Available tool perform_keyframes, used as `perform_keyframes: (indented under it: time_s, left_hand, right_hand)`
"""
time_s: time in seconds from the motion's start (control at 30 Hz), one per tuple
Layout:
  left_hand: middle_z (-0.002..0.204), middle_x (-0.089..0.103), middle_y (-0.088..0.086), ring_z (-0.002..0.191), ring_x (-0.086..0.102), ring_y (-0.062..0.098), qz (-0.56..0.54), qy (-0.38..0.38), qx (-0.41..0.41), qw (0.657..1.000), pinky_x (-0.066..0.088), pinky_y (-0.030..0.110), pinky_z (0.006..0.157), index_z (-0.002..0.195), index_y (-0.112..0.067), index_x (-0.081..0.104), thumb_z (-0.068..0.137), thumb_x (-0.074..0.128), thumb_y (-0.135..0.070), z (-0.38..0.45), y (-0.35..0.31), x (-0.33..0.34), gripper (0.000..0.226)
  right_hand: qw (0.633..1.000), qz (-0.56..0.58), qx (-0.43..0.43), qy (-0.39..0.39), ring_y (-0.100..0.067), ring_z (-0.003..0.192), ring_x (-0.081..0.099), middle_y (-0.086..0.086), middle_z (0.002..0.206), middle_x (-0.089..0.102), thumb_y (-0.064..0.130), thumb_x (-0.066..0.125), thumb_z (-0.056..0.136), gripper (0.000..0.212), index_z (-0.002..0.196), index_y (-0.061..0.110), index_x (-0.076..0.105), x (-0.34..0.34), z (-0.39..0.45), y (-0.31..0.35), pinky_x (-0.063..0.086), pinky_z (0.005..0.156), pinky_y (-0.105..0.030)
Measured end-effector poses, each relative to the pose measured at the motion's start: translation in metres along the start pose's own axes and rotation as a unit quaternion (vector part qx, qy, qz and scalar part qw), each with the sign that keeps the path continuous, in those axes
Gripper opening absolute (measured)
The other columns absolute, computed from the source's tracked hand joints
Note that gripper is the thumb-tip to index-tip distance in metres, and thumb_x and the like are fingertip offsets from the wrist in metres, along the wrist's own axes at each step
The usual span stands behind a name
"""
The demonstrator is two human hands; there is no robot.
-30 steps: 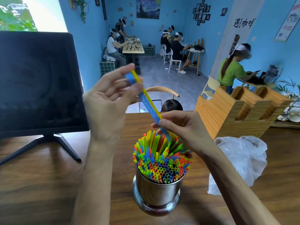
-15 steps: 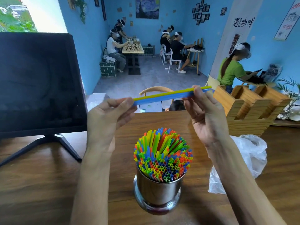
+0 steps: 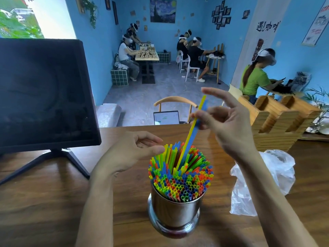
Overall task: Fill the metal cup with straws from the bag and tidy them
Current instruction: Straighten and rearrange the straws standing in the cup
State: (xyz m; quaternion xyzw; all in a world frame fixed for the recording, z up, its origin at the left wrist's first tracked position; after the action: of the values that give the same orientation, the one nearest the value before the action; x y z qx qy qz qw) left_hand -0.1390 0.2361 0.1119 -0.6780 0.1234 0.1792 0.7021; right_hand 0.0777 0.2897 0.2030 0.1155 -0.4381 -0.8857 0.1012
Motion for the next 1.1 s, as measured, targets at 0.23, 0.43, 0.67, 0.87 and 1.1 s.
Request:
perform_keyframes:
  time_s: [0.23, 0.43, 0.67, 0.87, 1.1]
  left_hand:
    - [0.087, 0.076, -0.019, 0.084, 0.070, -0.001, 0.066, 0.018, 0.013, 0.998, 0.053, 0.010, 0.068, 0.087, -0.041, 0.080, 0.058, 0.082, -0.059, 0.008, -0.007, 0.009, 0.034]
    - [0.081, 0.076, -0.017, 0.082, 0.070, -0.002, 0.086, 0.001, 0.043, 0.995, 0.052, 0.011, 0.066, 0.084, -0.040, 0.082, 0.073, 0.089, -0.036, 0.010, -0.015, 0.009, 0.013]
    - [0.075, 0.077, -0.009, 0.076, 0.073, 0.001, 0.055, -0.014, 0.066, 0.996, 0.055, 0.012, 0.068, 0.081, -0.032, 0.081, 0.075, 0.090, -0.023, 0.006, -0.028, 0.005, 0.014]
    - [0.077, 0.078, -0.007, 0.085, 0.075, 0.003, 0.060, 0.013, 0.051, 0.997, 0.059, 0.033, 0.087, 0.087, -0.034, 0.080, 0.083, 0.084, -0.021, 0.003, -0.032, 0.005, 0.014]
    - [0.087, 0.079, -0.013, 0.091, 0.073, 0.002, 0.036, -0.013, 0.104, 0.994, 0.050, 0.028, 0.087, 0.093, -0.036, 0.073, 0.092, 0.076, -0.023, -0.003, -0.062, -0.004, 0.013]
  right_hand:
    - [0.956, -0.255, 0.016, 0.147, -0.003, 0.084, 0.069, 0.014, 0.087, 0.075, 0.037, 0.079, 0.086, 0.019, 0.104, 0.036, 0.077, 0.039, -0.023, -0.030, 0.049, 0.067, -0.019]
    - [0.931, -0.285, 0.033, 0.224, -0.002, 0.105, 0.059, 0.017, 0.099, 0.072, 0.040, 0.078, 0.085, 0.017, 0.096, 0.028, 0.083, 0.047, -0.029, -0.037, 0.052, 0.090, -0.038]
    - [0.940, -0.256, 0.045, 0.219, -0.002, 0.106, 0.060, 0.018, 0.099, 0.070, 0.044, 0.076, 0.086, 0.018, 0.094, 0.029, 0.083, 0.044, -0.030, -0.039, 0.052, 0.090, -0.040]
    - [0.945, -0.240, 0.043, 0.217, -0.002, 0.108, 0.062, 0.019, 0.103, 0.071, 0.051, 0.067, 0.090, 0.028, 0.099, 0.029, 0.082, 0.042, -0.029, -0.039, 0.053, 0.093, -0.041]
    - [0.953, -0.212, 0.042, 0.211, -0.005, 0.109, 0.065, 0.018, 0.108, 0.072, 0.052, 0.064, 0.093, 0.031, 0.108, 0.028, 0.078, 0.042, -0.024, -0.036, 0.052, 0.094, -0.043]
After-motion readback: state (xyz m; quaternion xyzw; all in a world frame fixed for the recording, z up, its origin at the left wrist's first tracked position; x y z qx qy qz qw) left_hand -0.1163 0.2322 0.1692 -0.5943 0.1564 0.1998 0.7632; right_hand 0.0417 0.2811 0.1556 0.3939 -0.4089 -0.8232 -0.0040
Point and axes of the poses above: each hand's wrist, its own z-axis towards the middle knuckle, its own x-axis out of the palm, y = z × x, the point moved 10 cm from there along z, towards the middle knuckle
